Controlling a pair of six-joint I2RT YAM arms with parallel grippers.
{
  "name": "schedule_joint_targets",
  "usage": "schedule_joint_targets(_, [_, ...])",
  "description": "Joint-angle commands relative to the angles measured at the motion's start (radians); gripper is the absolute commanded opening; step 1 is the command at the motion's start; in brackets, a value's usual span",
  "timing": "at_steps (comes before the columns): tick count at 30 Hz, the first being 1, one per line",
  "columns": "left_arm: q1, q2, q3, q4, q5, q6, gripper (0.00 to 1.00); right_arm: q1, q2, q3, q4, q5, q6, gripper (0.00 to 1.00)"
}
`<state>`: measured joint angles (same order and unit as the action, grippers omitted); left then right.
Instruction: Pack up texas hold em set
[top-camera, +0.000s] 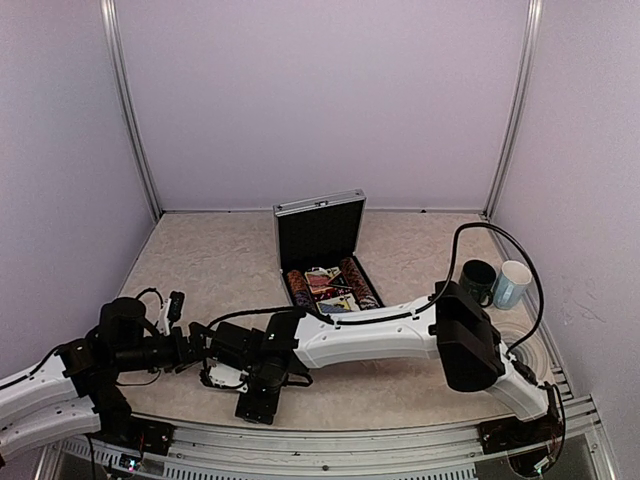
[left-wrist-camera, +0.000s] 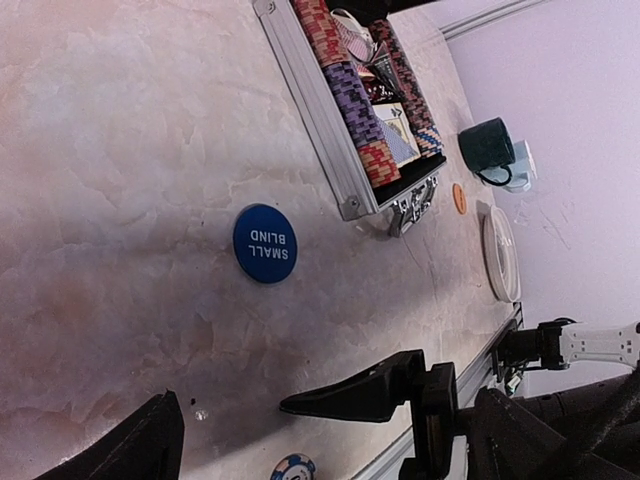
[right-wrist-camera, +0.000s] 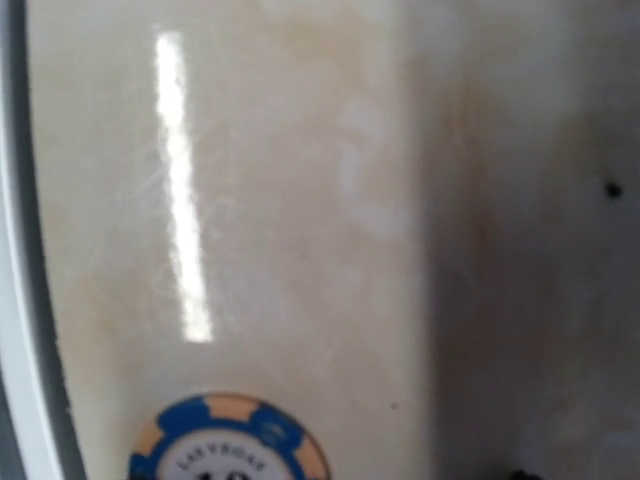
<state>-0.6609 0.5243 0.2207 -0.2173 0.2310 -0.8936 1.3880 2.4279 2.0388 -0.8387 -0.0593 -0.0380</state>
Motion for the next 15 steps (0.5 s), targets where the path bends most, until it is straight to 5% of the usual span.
schedule_joint_targets(1, [0.030, -0.019, 0.015, 0.070, -0.173, -0.083, 0.99, 0.053, 0.042, -0.123, -0.171, 0.071, -0.033, 0.79])
schedule_joint_targets(8, [0.029, 0.003, 0.051, 0.061, -0.183, -0.088, 0.99, -0.044, 0.008, -0.143, -0.126, 0.210, 0.005, 0.78])
schedule_joint_targets(15, [0.030, 0.003, 0.095, -0.006, -0.207, -0.079, 0.99, -0.054, -0.054, -0.139, -0.084, 0.103, -0.104, 0.81])
